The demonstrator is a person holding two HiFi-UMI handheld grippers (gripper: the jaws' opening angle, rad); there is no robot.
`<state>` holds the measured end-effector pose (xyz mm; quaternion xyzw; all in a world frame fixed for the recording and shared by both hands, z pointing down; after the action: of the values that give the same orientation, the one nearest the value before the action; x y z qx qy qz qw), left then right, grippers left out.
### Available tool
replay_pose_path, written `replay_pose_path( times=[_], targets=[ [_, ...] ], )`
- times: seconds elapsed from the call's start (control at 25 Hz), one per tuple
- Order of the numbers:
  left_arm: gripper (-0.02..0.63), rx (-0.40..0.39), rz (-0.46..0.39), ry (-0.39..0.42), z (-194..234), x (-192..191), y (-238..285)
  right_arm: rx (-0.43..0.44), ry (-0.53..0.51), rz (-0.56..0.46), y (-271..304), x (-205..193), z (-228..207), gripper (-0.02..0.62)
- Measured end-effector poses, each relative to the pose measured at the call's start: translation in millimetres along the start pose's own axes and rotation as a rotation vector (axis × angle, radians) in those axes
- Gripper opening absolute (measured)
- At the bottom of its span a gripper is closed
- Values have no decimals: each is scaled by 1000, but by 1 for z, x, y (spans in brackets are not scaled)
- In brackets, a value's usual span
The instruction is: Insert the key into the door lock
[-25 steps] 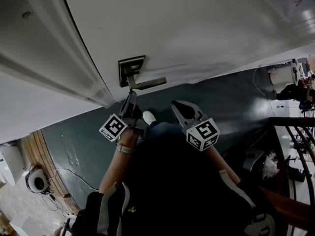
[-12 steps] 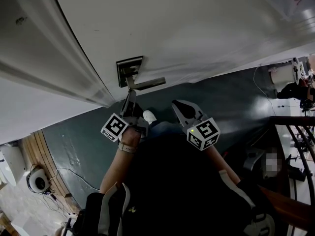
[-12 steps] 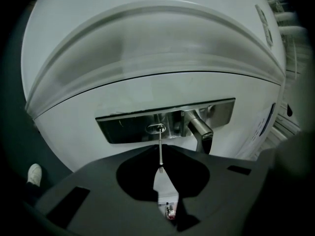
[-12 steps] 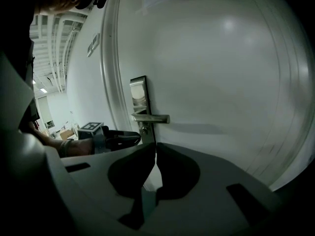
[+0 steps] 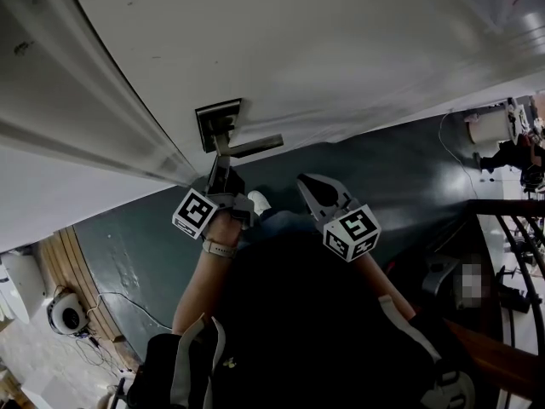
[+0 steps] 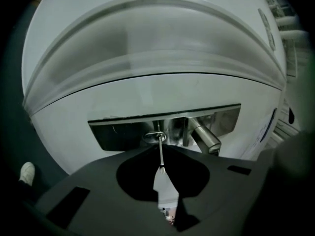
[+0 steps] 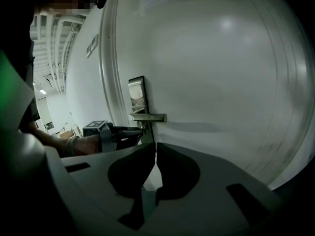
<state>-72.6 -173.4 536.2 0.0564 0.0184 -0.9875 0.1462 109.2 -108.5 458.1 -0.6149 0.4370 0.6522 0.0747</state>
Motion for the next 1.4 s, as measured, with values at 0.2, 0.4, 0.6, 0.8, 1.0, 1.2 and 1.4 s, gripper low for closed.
replay_pose_path(
  times=[0.2, 0.4, 0.6, 0.8, 1.0, 1.2, 1.4],
  targets=[
    [28, -12, 13, -6, -1, 0, 0, 1, 20, -1, -1, -2, -4, 18],
    [29, -38, 27, -17, -2, -1, 0, 21, 19, 0, 1, -3, -1, 18],
    [31, -50, 23, -35, -2, -1, -2, 50, 14, 5, 5, -4, 1, 18],
    [54, -38, 46, -33, 0, -1, -8, 106, 0, 10, 15, -1, 6, 18],
    [54, -31, 49, -51, -1, -2, -25, 184, -24, 21, 30, 4, 19, 18],
    [40, 12, 26, -39, 4, 4, -48, 289, -64, 42, 53, 7, 40, 18],
    [9, 27, -11, 9, -3, 16, -84, 390, -103, 52, 65, 12, 68, 18]
  ],
)
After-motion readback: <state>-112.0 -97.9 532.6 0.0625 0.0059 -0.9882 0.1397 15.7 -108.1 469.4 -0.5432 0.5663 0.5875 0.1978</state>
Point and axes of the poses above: the fingertips, and each gripper's own axes: y forward along the fingers, z to its left, x out of its top, the point moved 2 cm from there along -y, backward along the fingers
